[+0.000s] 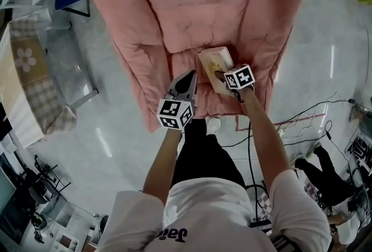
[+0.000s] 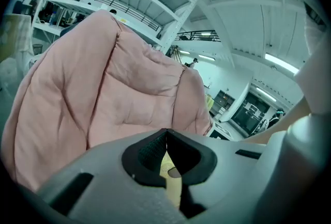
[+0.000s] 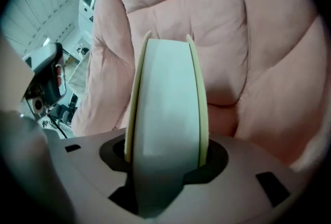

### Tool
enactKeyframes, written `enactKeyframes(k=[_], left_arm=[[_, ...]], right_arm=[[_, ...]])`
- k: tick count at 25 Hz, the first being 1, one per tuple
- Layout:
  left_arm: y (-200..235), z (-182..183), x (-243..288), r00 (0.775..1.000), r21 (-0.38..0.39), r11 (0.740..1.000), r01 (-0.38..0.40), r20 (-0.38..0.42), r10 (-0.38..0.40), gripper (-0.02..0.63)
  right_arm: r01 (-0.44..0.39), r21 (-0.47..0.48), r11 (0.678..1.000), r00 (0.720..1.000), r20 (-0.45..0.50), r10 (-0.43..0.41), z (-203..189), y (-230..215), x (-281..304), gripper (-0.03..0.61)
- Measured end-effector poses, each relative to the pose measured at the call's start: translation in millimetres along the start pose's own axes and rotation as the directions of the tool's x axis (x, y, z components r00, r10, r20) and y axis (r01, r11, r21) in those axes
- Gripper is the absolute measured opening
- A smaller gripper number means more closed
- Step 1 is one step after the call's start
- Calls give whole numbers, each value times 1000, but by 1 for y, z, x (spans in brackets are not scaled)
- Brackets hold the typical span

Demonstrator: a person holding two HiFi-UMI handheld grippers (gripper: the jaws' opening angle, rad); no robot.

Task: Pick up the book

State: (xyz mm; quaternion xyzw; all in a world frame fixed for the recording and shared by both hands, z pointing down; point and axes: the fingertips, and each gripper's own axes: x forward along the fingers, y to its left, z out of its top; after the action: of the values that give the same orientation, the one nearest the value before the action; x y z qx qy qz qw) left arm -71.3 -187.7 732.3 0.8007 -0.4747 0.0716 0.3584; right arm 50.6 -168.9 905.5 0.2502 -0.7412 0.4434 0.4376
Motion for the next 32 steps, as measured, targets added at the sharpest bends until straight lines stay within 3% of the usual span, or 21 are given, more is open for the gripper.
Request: enactKeyframes(k=[7,15,24,32], left_arm=[[-27,22,-32,999,-7,1000,-6,48,6,15],[-73,56,-75,992,31,999,-43,116,39,15],[-158,102,-133,977,155,985,-68,210,35,15],[-224,139,-193,954,226,970,-93,299,22,15]], right_arm=[[-26,33,999,977,212,18,21,33,-79,227],[15,65,998,888,459,-43,28,70,-198,225],[142,55,988,707,693,-140,23,133,-338,224],[304,29,952,521,832,-192,-1,191,-451,222]])
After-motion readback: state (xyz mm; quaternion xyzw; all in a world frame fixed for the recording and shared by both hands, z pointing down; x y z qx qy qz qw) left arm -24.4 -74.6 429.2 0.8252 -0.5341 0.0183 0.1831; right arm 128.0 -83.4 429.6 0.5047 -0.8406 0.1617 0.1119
